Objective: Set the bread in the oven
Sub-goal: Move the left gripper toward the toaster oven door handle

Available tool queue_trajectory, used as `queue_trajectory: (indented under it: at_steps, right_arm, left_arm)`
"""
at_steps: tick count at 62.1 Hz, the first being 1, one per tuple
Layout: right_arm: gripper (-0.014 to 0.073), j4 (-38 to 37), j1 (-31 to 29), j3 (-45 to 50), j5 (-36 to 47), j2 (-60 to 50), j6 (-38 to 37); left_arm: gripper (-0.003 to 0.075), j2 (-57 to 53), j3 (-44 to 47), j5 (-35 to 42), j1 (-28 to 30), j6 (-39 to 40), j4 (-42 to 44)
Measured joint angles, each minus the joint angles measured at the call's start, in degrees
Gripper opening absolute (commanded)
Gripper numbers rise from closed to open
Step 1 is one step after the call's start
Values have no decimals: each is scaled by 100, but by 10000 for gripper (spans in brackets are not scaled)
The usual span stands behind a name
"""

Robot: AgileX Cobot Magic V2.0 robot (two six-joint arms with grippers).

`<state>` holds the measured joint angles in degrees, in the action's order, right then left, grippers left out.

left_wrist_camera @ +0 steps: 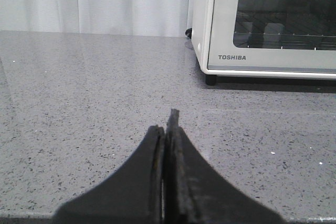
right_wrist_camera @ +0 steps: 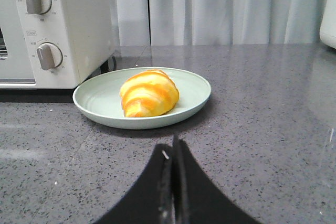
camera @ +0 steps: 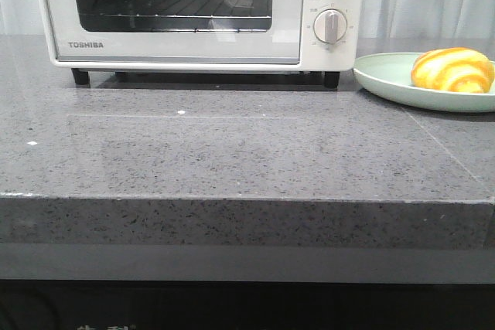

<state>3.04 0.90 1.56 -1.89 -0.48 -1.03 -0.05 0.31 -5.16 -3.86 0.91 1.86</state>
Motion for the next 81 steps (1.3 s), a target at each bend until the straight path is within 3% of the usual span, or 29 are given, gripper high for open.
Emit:
queue_trajectory:
  at_steps: [36,57,70,81]
  right_arm:
    - [-70,0,0,-261,-245,0,0]
    - [-70,-51,0,-2446,-1577,195,0]
    - [-70,-65,0,-3744,-2520,1202,0]
    - [-70,-74,0,-4312,-2985,2048,0]
  left_arm:
    - [-18,0,-146,41,0,0,-37]
    - [-18,214,-2065,-185,0,0,-37]
    - [-18,1147,-3431,-1117,0,0,-50]
    - [-18,2102,-4058,-1987,0,0,-50]
